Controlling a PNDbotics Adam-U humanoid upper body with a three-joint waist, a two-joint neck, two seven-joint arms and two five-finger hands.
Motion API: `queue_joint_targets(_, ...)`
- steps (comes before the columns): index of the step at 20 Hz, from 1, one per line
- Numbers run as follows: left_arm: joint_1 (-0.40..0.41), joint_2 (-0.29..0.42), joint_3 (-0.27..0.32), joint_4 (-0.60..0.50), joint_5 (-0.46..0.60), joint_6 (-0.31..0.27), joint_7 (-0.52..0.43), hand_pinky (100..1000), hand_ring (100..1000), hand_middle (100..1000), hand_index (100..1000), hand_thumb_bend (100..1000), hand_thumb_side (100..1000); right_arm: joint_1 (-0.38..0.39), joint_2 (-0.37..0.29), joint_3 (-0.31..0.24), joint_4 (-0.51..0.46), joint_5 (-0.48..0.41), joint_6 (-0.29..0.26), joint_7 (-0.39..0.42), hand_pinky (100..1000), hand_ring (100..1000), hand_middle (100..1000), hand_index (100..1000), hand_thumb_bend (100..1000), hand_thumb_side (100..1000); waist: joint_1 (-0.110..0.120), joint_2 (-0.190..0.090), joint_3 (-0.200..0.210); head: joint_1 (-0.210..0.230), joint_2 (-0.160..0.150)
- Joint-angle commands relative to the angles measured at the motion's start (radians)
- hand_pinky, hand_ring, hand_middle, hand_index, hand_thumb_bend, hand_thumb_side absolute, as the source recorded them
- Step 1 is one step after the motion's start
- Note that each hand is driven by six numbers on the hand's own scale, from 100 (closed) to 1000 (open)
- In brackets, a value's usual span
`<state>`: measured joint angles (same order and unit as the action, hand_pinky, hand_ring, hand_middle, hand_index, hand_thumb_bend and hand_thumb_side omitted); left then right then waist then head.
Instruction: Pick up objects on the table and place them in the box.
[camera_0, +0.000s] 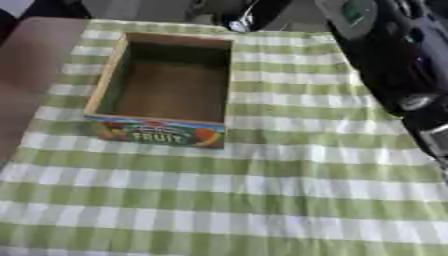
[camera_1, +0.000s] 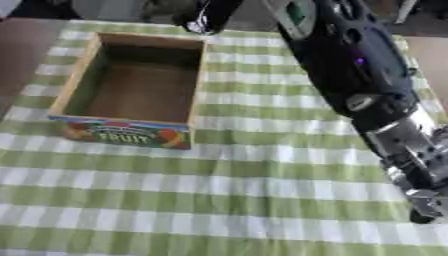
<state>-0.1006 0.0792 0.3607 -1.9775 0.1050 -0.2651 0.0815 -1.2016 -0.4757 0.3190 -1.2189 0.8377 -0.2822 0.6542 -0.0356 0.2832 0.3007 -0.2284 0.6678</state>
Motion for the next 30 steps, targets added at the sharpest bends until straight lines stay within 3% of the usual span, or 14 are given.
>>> queue_joint_targets(1, -0.016, 0.015, -0.006, -0.022, 0.007, -0.001, -0.008, 328, 367, 666, 478, 100, 769, -0.031, 0.035, -0.005, 0.037, 0.045, -0.003, -0.023, 883, 816, 538, 630, 100, 332, 0.003, -0.011, 0.010, -0.014, -0.020)
queue_joint_targets(8, -0.020, 0.008, -0.010, -0.022, 0.014, -0.003, -0.017, 327, 365, 666, 475, 100, 770, -0.007, 0.101, -0.033, 0.176, 0.162, 0.021, -0.120, 884, 822, 546, 646, 100, 346, 0.002, 0.004, 0.042, -0.036, -0.033)
queue_joint_targets(13, -0.022, 0.005, -0.012, -0.022, 0.015, -0.001, -0.022, 327, 365, 666, 474, 100, 771, 0.002, 0.132, -0.030, 0.228, 0.193, 0.004, -0.164, 888, 830, 584, 684, 100, 365, 0.002, 0.009, 0.043, -0.040, -0.030)
queue_joint_targets(16, -0.021, 0.004, -0.013, -0.022, 0.016, -0.001, -0.023, 327, 364, 666, 474, 100, 771, 0.005, 0.149, -0.021, 0.245, 0.209, -0.017, -0.166, 898, 855, 689, 794, 100, 403, 0.003, 0.010, 0.043, -0.047, -0.026)
queue_joint_targets(20, -0.022, 0.004, -0.013, -0.022, 0.017, -0.001, -0.023, 328, 365, 666, 474, 100, 771, 0.008, 0.162, -0.013, 0.259, 0.240, -0.046, -0.152, 907, 875, 779, 873, 120, 523, 0.003, 0.010, 0.042, -0.073, -0.015)
queue_joint_targets(21, -0.021, 0.004, -0.013, -0.022, 0.017, -0.001, -0.023, 328, 364, 666, 473, 100, 772, 0.007, 0.163, -0.013, 0.259, 0.249, -0.053, -0.150, 915, 890, 822, 909, 237, 579, 0.002, 0.010, 0.042, -0.080, -0.013)
queue_joint_targets(22, -0.021, 0.004, -0.013, -0.022, 0.016, 0.000, -0.023, 328, 364, 666, 473, 100, 772, 0.007, 0.163, -0.013, 0.259, 0.258, -0.058, -0.150, 916, 892, 826, 913, 251, 587, 0.001, 0.010, 0.041, -0.084, -0.012)
queue_joint_targets(23, -0.021, 0.004, -0.013, -0.022, 0.016, 0.000, -0.023, 328, 365, 666, 474, 100, 772, 0.006, 0.163, -0.013, 0.258, 0.267, -0.063, -0.151, 925, 907, 859, 937, 356, 638, 0.001, 0.009, 0.041, -0.088, -0.011)
queue_joint_targets(30, -0.022, 0.004, -0.012, -0.022, 0.015, 0.002, -0.023, 328, 365, 666, 473, 100, 772, 0.007, 0.162, -0.019, 0.263, 0.324, -0.078, -0.155, 947, 946, 936, 1000, 621, 686, -0.001, 0.009, 0.040, -0.092, -0.017)
